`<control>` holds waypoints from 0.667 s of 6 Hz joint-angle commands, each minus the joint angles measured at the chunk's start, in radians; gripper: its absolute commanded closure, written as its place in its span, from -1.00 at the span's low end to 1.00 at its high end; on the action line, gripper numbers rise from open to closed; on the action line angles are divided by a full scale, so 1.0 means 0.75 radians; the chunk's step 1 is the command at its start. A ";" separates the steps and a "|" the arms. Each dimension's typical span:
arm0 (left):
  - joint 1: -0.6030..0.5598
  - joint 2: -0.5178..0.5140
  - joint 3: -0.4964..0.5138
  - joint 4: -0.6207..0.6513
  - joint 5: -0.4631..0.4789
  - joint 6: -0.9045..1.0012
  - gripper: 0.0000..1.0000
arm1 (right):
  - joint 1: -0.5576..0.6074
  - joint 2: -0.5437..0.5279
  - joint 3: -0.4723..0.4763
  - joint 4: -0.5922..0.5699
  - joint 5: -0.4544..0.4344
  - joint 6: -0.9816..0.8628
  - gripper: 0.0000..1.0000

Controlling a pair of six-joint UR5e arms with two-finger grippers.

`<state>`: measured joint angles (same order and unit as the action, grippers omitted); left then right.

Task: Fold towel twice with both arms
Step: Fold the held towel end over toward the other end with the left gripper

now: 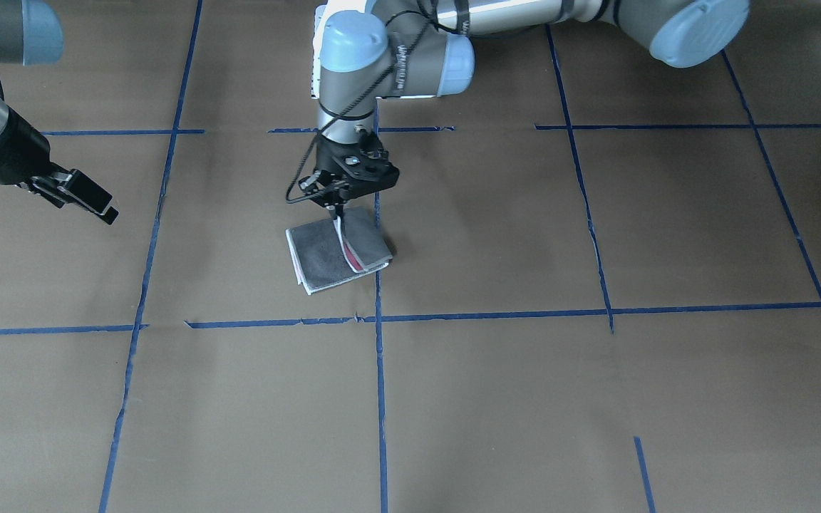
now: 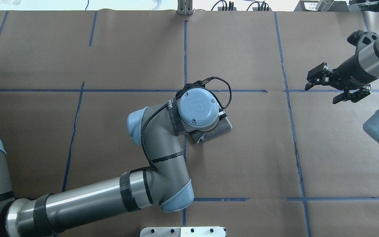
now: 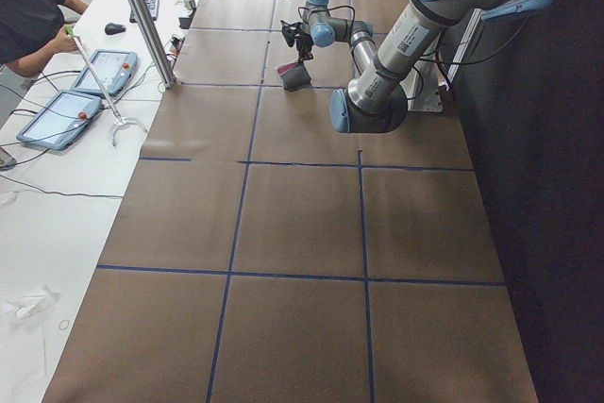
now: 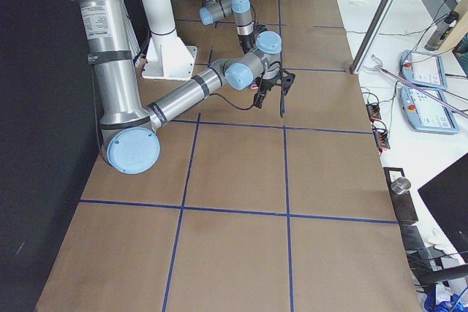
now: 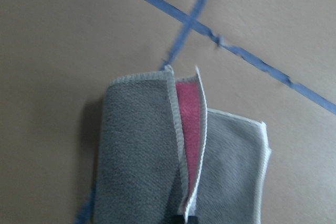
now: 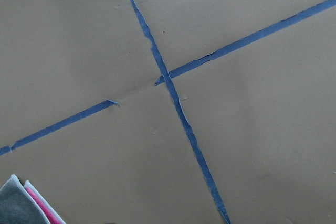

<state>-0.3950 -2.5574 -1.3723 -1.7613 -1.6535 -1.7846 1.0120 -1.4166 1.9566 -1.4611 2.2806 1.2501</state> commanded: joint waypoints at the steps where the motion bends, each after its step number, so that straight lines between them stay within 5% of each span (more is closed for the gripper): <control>1: 0.013 -0.053 0.071 -0.034 0.043 0.001 0.99 | 0.005 -0.015 0.009 0.001 0.003 -0.006 -1.00; 4: 0.009 -0.124 0.169 -0.118 0.135 0.058 0.99 | 0.007 -0.042 0.066 -0.003 0.003 -0.006 -1.00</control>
<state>-0.3860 -2.6411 -1.2580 -1.8388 -1.5647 -1.7629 1.0161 -1.4423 1.9943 -1.4622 2.2826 1.2456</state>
